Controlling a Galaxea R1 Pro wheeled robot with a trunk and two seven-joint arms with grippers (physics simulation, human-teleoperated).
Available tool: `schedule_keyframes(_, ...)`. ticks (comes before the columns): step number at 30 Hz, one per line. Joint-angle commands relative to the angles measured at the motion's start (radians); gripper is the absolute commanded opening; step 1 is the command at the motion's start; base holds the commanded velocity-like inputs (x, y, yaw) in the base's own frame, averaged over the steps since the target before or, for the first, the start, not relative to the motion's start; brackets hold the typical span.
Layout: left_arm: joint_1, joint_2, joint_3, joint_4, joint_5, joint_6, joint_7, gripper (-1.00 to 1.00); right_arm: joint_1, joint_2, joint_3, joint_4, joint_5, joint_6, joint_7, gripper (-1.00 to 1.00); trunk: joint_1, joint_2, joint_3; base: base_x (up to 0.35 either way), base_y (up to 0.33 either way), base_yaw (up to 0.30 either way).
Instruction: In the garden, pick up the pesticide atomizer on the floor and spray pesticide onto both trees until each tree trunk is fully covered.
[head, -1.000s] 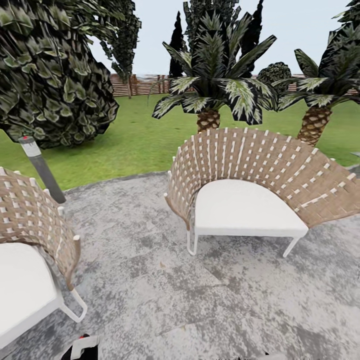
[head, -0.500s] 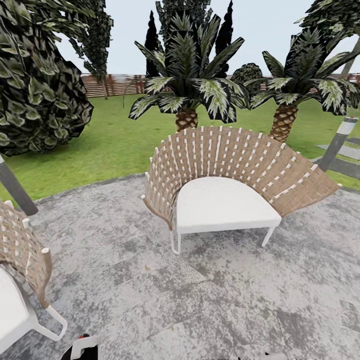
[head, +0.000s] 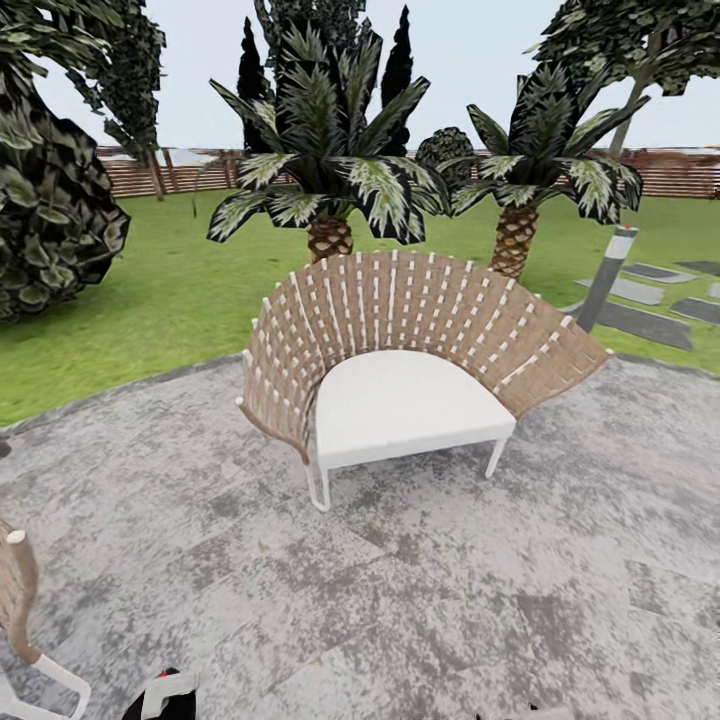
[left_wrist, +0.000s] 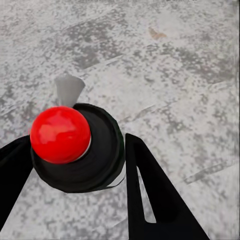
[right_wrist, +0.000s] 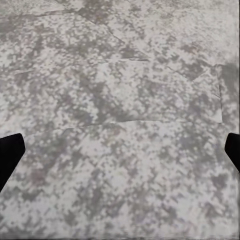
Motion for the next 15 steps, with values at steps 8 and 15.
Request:
schedule_keyframes(8, 0.000, 0.000, 0.000, -0.001, -0.001, 0.000, 0.000, -1.00, 0.000, 0.000, 0.000, 0.000, 0.000, 0.000, 0.000, 1.00, 0.000, 0.000, 0.000, 0.000, 0.000, -0.265)
schedule_keyframes(15, 0.000, 0.000, 0.000, 0.000, -0.001, 0.000, 0.000, -1.00, 0.000, 0.000, 0.000, 0.000, 0.000, 0.000, 0.000, 1.00, 0.000, 0.000, 0.000, 0.000, 0.000, -0.265)
